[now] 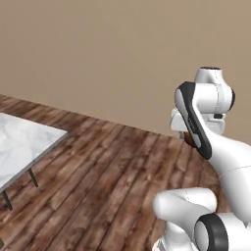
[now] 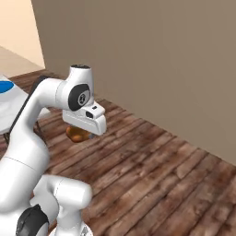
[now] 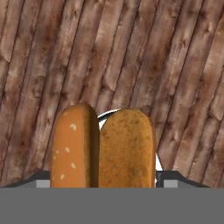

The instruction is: Move the hot dog bun to the plate on the dining table and place the condiment next to that plate. Then navigate to the fridge and take the sausage and place it on the plate as well.

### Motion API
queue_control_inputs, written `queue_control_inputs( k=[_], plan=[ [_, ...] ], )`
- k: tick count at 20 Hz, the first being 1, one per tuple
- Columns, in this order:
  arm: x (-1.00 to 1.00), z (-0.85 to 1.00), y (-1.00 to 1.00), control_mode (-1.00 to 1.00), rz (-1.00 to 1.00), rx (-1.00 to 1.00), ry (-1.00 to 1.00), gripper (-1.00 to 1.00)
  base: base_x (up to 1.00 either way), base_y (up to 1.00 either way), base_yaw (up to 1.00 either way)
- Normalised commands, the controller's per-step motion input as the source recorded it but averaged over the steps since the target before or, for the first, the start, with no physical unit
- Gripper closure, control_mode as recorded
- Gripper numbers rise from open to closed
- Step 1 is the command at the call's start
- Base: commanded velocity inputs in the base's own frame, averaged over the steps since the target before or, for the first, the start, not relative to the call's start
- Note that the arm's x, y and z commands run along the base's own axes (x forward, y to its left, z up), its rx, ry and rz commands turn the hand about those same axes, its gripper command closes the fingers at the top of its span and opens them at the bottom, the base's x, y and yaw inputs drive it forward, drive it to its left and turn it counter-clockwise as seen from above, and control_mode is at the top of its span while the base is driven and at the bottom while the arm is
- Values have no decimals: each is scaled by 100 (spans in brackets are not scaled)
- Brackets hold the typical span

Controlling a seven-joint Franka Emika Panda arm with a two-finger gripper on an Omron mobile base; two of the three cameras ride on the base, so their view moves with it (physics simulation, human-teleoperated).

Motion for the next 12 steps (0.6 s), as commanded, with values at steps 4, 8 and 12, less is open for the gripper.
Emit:
queue_control_inputs(
  k=[4, 8, 12],
  plan=[
    [0, 0, 0, 100, 0, 0, 0, 100, 99, -60, 46],
    [0, 0, 0, 100, 0, 0, 0, 100, 94, -64, 46],
    [0, 0, 0, 100, 0, 0, 0, 100, 89, -65, 47]
  ],
)
